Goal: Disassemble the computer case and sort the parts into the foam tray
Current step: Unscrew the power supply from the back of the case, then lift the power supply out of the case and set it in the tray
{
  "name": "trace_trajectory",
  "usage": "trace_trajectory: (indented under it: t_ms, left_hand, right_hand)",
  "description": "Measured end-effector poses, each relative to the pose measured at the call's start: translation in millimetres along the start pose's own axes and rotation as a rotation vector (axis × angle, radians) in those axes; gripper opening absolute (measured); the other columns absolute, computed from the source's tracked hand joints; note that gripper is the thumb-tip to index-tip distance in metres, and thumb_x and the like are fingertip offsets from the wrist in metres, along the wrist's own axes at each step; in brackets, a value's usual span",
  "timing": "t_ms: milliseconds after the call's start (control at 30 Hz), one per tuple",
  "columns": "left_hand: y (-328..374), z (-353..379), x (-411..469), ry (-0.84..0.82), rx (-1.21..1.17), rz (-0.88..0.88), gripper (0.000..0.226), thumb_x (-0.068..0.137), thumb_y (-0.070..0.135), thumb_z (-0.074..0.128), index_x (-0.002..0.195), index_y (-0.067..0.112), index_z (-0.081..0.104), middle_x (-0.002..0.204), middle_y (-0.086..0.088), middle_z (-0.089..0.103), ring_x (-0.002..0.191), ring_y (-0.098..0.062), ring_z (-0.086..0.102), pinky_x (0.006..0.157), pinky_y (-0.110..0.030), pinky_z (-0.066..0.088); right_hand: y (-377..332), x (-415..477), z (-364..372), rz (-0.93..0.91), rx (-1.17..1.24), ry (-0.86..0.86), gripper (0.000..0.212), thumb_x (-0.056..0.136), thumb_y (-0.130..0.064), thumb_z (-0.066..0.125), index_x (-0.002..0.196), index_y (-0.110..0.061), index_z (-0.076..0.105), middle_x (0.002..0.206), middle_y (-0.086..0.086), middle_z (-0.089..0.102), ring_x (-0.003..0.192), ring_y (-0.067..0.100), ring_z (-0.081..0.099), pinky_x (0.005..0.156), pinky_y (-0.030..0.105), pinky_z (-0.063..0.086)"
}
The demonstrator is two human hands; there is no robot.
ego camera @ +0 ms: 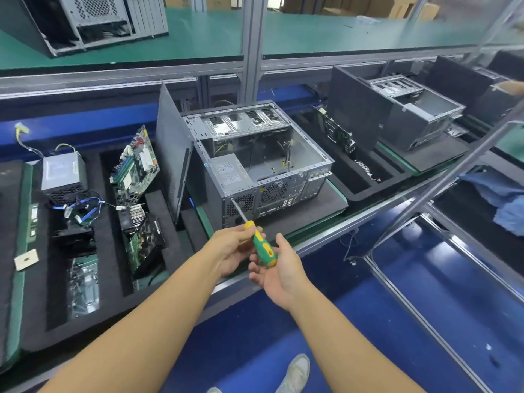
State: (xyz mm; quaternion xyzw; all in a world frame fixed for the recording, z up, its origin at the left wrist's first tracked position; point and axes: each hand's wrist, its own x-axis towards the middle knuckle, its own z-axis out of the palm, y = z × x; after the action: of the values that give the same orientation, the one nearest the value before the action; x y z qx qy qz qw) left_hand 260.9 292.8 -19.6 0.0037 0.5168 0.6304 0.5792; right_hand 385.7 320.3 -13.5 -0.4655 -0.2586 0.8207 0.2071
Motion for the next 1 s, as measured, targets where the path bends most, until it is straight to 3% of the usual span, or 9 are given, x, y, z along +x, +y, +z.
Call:
trace_trajectory:
  t_ms: [100, 233, 333, 400, 500, 567, 667, 767, 1000]
  left_hand:
    - [3, -2, -2, -0.047, -0.006, -0.024, 0.025, 0.098, 0.007, 0.058, 0.118, -0.006, 0.062, 0.112, -0.016, 0.071, 0.094, -0.027, 0.067, 0.079, -0.036, 0.056]
    - [4, 5, -3, -0.048, 0.105, 0.016, 0.016, 0.091, 0.019, 0.07, 0.083, 0.009, 0.06, 0.073, -0.008, 0.056, 0.059, -0.018, 0.055, 0.052, -0.027, 0.05]
    - [0, 4, -1, 0.019, 0.04, 0.044, 0.007, 0.087, 0.004, 0.07, 0.093, 0.001, 0.067, 0.078, -0.014, 0.066, 0.069, -0.022, 0.064, 0.056, -0.027, 0.057]
    - [0, 4, 1, 0.017, -0.028, 0.041, 0.015, 0.089, -0.003, 0.066, 0.105, -0.004, 0.066, 0.095, -0.02, 0.07, 0.081, -0.026, 0.068, 0.061, -0.03, 0.061]
    - [0, 2, 2, -0.016, -0.103, 0.032, 0.026, 0.094, -0.01, 0.055, 0.12, -0.004, 0.058, 0.114, -0.02, 0.071, 0.101, -0.028, 0.07, 0.075, -0.036, 0.061]
    - [2, 0, 3, -0.039, -0.102, 0.024, 0.026, 0.096, -0.008, 0.052, 0.12, 0.0, 0.057, 0.119, -0.017, 0.07, 0.108, -0.027, 0.068, 0.082, -0.038, 0.056]
    - [18, 2, 14, 0.051, -0.101, 0.066, 0.013, 0.099, 0.013, 0.054, 0.11, 0.009, 0.061, 0.111, -0.006, 0.07, 0.09, -0.017, 0.064, 0.071, -0.031, 0.048]
    - [36, 4, 31, 0.185, -0.129, 0.078, 0.018, 0.1, 0.031, 0.057, 0.102, 0.013, 0.062, 0.097, 0.0, 0.066, 0.082, -0.011, 0.059, 0.073, -0.026, 0.046]
    - [37, 5, 52, 0.281, -0.223, 0.023, 0.017, 0.091, 0.026, 0.071, 0.096, 0.009, 0.069, 0.085, -0.001, 0.07, 0.072, -0.009, 0.063, 0.067, -0.026, 0.051]
  right_hand:
    - [2, 4, 1, -0.047, -0.091, 0.049, 0.039, 0.107, -0.035, 0.043, 0.112, -0.001, 0.059, 0.075, 0.012, 0.056, 0.057, 0.018, 0.054, 0.046, 0.029, 0.049]
    - [10, 8, 2, -0.195, -0.149, 0.039, 0.012, 0.103, -0.017, 0.054, 0.11, -0.007, 0.052, 0.088, 0.012, 0.052, 0.064, 0.016, 0.049, 0.054, 0.027, 0.05]
    - [13, 9, 1, -0.251, -0.107, 0.011, 0.019, 0.098, -0.008, 0.063, 0.112, -0.009, 0.051, 0.096, 0.011, 0.054, 0.069, 0.015, 0.05, 0.06, 0.027, 0.053]
    - [10, 8, 4, -0.202, -0.035, 0.004, 0.024, 0.098, -0.019, 0.065, 0.115, -0.008, 0.053, 0.095, 0.011, 0.056, 0.07, 0.016, 0.053, 0.059, 0.03, 0.054]
    - [4, 8, 3, -0.043, 0.03, 0.013, 0.038, 0.103, -0.04, 0.052, 0.111, -0.005, 0.062, 0.077, 0.011, 0.058, 0.057, 0.018, 0.056, 0.049, 0.03, 0.05]
    - [3, 11, 0, -0.043, -0.018, 0.015, 0.036, 0.106, -0.035, 0.047, 0.114, -0.002, 0.06, 0.073, 0.011, 0.058, 0.053, 0.016, 0.053, 0.044, 0.027, 0.045]
    - [3, 16, -3, -0.158, -0.154, 0.035, 0.015, 0.102, -0.02, 0.056, 0.111, -0.008, 0.057, 0.09, 0.013, 0.056, 0.06, 0.016, 0.051, 0.047, 0.026, 0.046]
    - [4, 18, -5, -0.236, -0.214, 0.074, 0.014, 0.095, -0.013, 0.066, 0.106, -0.017, 0.059, 0.099, 0.009, 0.053, 0.067, 0.015, 0.048, 0.051, 0.024, 0.048]
    - [4, 15, -3, -0.299, -0.351, 0.067, 0.028, 0.086, -0.01, 0.073, 0.105, -0.026, 0.059, 0.112, 0.009, 0.058, 0.072, 0.016, 0.052, 0.055, 0.024, 0.05]
